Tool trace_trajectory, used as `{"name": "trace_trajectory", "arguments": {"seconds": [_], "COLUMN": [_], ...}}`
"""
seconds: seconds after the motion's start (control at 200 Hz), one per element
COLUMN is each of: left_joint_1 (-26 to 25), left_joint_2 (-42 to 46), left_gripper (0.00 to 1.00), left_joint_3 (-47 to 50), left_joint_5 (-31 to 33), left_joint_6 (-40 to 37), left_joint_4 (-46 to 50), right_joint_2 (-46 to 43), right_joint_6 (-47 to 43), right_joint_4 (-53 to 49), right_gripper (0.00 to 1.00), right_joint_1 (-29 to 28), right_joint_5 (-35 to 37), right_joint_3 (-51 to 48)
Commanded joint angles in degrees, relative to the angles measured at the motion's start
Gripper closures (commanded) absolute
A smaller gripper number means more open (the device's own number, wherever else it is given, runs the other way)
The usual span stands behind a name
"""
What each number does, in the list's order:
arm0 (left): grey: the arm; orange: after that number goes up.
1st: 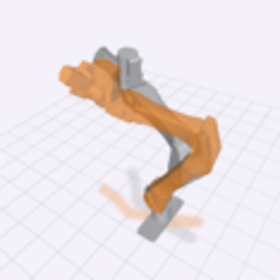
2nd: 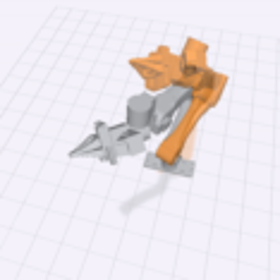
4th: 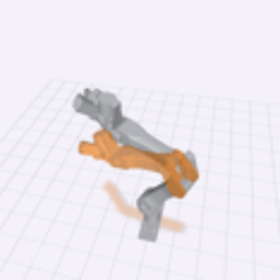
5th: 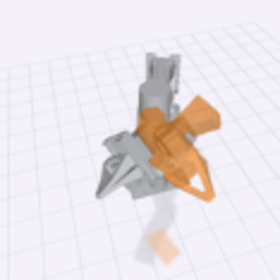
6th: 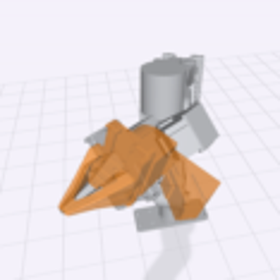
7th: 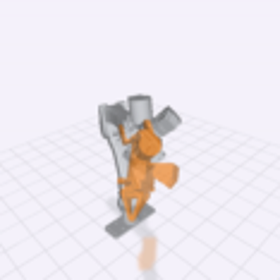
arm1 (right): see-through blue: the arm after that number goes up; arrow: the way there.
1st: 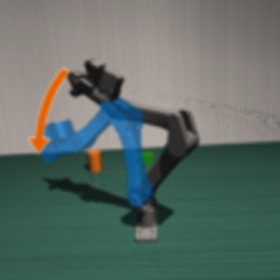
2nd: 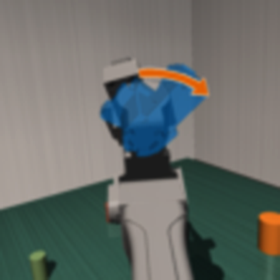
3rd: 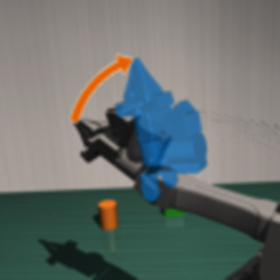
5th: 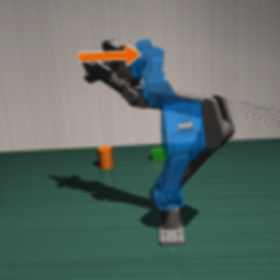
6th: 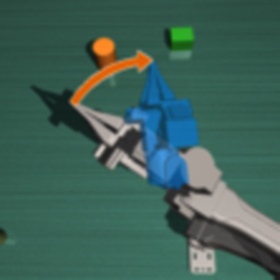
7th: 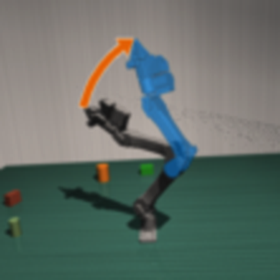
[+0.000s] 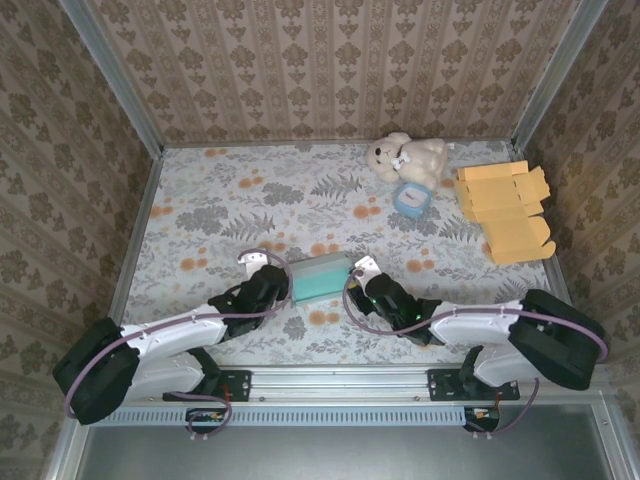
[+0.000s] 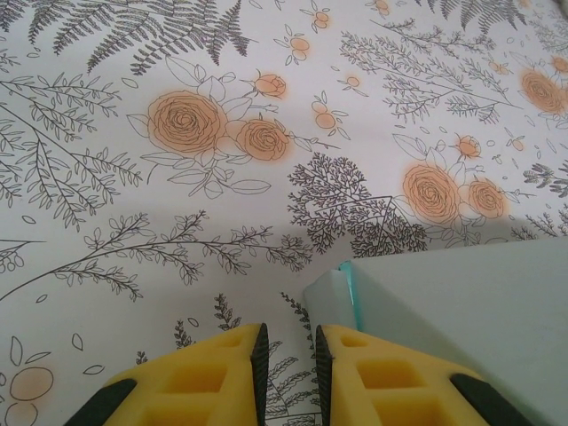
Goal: Fold the paper box
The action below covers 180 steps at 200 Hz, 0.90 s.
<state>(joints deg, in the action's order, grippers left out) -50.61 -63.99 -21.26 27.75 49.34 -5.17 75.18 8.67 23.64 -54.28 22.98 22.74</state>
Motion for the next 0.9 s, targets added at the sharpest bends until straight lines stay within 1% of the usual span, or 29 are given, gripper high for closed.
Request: {"name": "trace_trajectory", "arguments": {"seconds": [0.0, 0.135, 0.26, 0.34, 0.4, 0.45, 0.515, 0.575, 0.795, 0.895], "left_joint_1": [-0.4, -0.5, -0.5, -0.6, -0.7, -0.8, -0.8, -0.8, -1.2, -1.3], "left_joint_2": [0.5, 0.6, 0.6, 0.6, 0.6, 0.6, 0.6, 0.7, 0.6, 0.6], "left_gripper": [0.76, 0.76, 0.76, 0.76, 0.76, 0.76, 0.76, 0.76, 0.76, 0.76], "left_joint_3": [0.5, 0.3, 0.2, 0.1, 0.0, -0.1, -0.3, -0.2, 0.0, -0.1], "left_joint_5": [1.5, 1.7, 1.9, 1.8, 2.0, 2.0, 1.9, 1.8, 2.0, 2.2], "left_joint_6": [0.8, 0.6, 0.6, 0.6, 0.5, 0.5, 0.6, 0.6, 1.1, 1.1], "left_joint_4": [1.7, 2.0, 2.1, 2.2, 2.3, 2.4, 2.6, 2.7, 3.0, 3.0], "right_joint_2": [-5.4, -14.3, -25.1, -32.0, -35.2, -35.8, -33.7, -29.7, -10.0, -3.0], "right_joint_6": [1.6, 2.1, 2.8, 3.3, 3.5, 3.1, 2.0, 1.0, -1.9, -2.6], "right_joint_4": [-5.9, -12.3, -19.4, -23.0, -24.8, -25.9, -27.7, -28.9, -33.0, -34.1], "right_gripper": [0.56, 0.54, 0.51, 0.47, 0.43, 0.40, 0.38, 0.36, 0.34, 0.34], "right_joint_1": [-0.4, -0.6, -0.7, -0.8, -0.8, -0.7, -0.7, -0.7, -0.3, -0.2], "right_joint_5": [1.0, 1.9, 2.3, 2.8, 3.3, 3.6, 4.1, 4.4, 4.2, 4.0], "right_joint_3": [-1.2, -1.5, -0.7, 0.5, 2.0, 4.0, 7.6, 11.4, 28.6, 34.2]}}
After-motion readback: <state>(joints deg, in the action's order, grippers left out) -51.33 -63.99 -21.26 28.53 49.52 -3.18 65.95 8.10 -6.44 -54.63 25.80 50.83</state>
